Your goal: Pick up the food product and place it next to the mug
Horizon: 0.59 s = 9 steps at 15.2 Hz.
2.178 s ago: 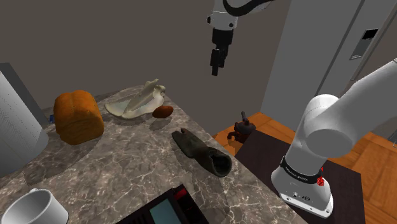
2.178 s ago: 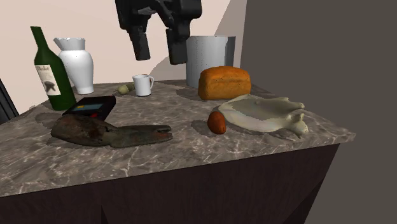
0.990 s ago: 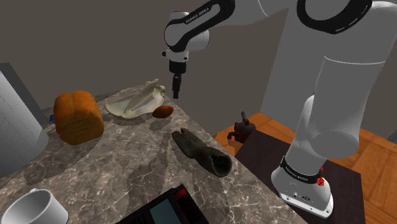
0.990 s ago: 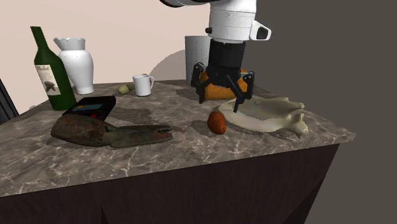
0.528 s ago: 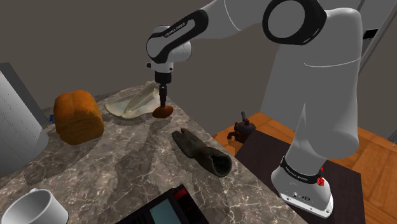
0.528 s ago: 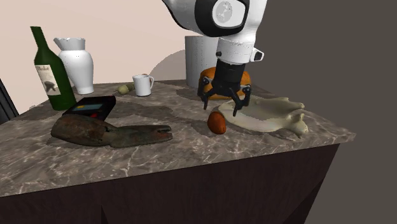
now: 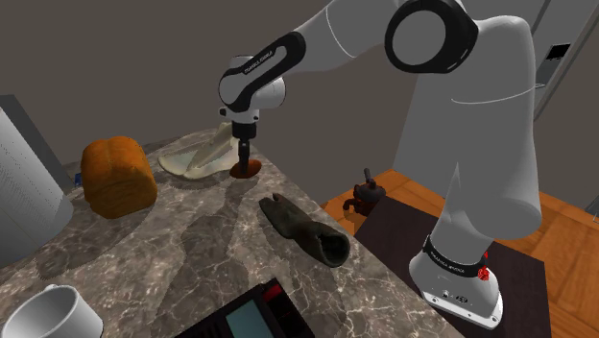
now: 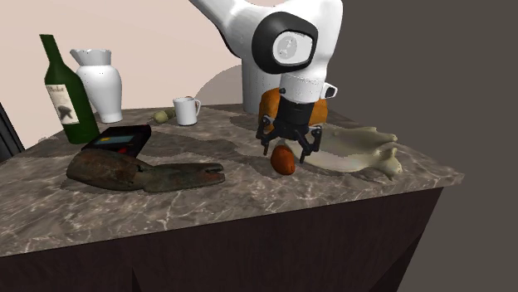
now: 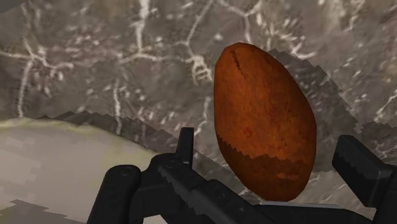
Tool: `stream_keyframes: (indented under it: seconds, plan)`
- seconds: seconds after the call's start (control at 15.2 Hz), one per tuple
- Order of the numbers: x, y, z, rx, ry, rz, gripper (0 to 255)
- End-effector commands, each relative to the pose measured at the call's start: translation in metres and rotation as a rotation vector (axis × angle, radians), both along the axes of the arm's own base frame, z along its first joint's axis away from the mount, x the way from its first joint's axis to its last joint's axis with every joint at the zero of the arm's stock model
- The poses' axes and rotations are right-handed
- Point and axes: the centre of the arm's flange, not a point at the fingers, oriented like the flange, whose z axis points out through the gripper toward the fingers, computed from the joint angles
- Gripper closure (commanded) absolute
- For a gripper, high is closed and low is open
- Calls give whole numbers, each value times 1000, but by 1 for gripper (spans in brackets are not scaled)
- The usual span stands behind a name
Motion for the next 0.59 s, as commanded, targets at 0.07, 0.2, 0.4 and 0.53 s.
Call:
stream_keyframes:
  seconds: [0.07, 0.2, 0.4, 0.53]
  plan:
    - [0, 1, -2, 0, 0, 0, 0]
    - [0, 1, -2, 0, 0, 0, 0]
    - [0, 1, -2, 0, 0, 0, 0]
    - [0, 1, -2, 0, 0, 0, 255]
